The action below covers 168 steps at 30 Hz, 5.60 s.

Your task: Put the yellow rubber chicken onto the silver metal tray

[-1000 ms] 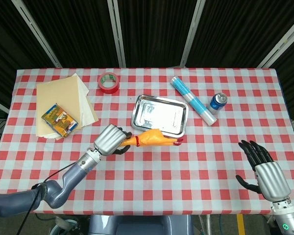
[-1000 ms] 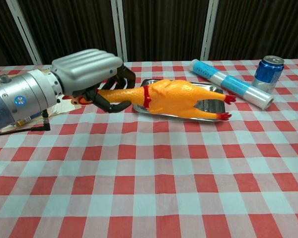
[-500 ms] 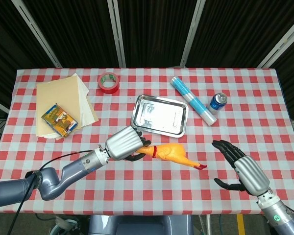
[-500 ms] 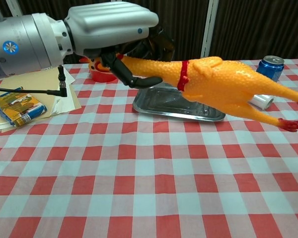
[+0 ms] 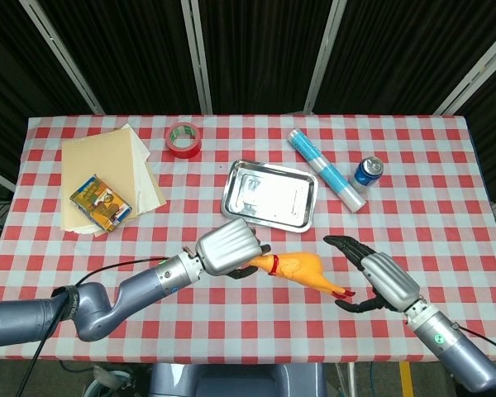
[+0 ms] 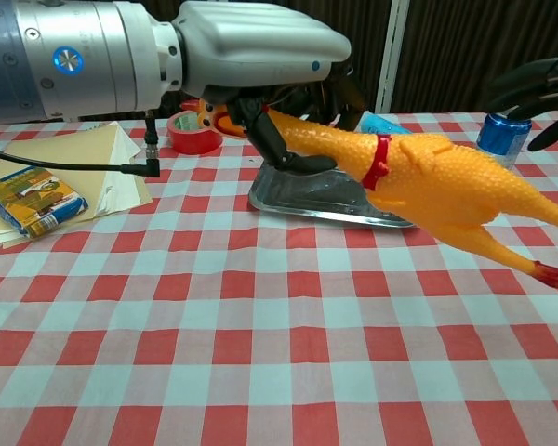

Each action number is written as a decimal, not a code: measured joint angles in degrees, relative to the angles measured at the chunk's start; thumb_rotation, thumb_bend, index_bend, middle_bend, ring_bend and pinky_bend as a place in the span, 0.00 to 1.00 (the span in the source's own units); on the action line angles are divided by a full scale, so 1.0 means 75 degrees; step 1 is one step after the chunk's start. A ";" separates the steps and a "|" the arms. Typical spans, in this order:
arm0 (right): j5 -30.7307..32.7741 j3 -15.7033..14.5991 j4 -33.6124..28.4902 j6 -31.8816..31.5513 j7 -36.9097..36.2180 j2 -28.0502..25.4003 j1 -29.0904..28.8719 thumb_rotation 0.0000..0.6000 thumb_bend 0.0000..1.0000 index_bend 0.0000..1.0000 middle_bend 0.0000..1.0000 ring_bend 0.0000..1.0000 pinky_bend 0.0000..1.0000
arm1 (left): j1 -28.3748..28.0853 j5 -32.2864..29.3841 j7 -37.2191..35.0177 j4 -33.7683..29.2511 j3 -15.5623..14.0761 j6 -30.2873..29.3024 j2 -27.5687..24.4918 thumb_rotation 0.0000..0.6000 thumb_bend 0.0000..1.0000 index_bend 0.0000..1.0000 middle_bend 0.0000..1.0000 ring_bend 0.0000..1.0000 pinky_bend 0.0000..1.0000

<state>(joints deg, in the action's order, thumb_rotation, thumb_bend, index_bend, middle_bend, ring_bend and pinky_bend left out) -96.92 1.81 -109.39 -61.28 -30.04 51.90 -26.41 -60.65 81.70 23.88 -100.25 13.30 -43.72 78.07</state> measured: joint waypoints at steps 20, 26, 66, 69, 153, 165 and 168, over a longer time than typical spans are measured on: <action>0.1487 0.0302 0.0012 0.0961 0.0582 0.0430 -0.0587 1.00 0.23 0.00 0.06 0.06 0.15 | -0.0854 -0.3025 0.3064 -0.0503 0.0224 -0.0967 0.0962 1.00 0.77 0.72 0.79 0.67 0.76; 0.1815 0.0394 0.0069 0.1100 0.0752 0.0601 -0.0684 1.00 0.23 0.00 0.06 0.06 0.15 | -0.1042 -0.3307 0.3405 -0.0568 0.0186 -0.1347 0.1237 1.00 0.76 0.72 0.79 0.67 0.76; 0.2683 0.0756 0.0659 0.1440 0.0944 0.1104 -0.0953 1.00 0.28 0.91 0.73 0.80 0.81 | -0.1277 -0.3467 0.3272 -0.0895 -0.0221 -0.1811 0.1203 1.00 0.75 0.72 0.78 0.67 0.76; 0.2795 0.0802 0.0697 0.1379 0.1025 0.1172 -0.0946 1.00 0.32 0.99 0.80 0.88 0.89 | -0.1285 -0.3443 0.3248 -0.0878 -0.0254 -0.1799 0.1199 1.00 0.75 0.72 0.78 0.67 0.76; 0.1946 0.0510 0.0914 0.1517 0.0189 0.0766 -0.0836 1.00 0.31 0.12 0.30 0.28 0.42 | -0.1316 -0.3073 0.3627 -0.0088 -0.0294 -0.2054 0.1647 1.00 0.75 0.72 0.79 0.67 0.76; 0.1857 0.0436 0.0929 0.1650 0.0109 0.0728 -0.0904 1.00 0.31 0.07 0.24 0.23 0.38 | -0.1355 -0.3164 0.3656 0.0029 -0.0271 -0.2017 0.1728 1.00 0.75 0.72 0.79 0.67 0.76; 0.1880 0.0453 0.0947 0.1630 0.0087 0.0754 -0.0909 1.00 0.31 0.18 0.25 0.27 0.38 | -0.1370 -0.3197 0.3643 0.0070 -0.0268 -0.1989 0.1776 1.00 0.75 0.72 0.79 0.67 0.76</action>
<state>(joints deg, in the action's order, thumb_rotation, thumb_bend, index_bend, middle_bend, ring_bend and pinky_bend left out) -82.82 5.21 -102.29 -49.06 -29.39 57.56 -33.22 -70.93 57.72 51.20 -99.73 11.29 -58.64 91.40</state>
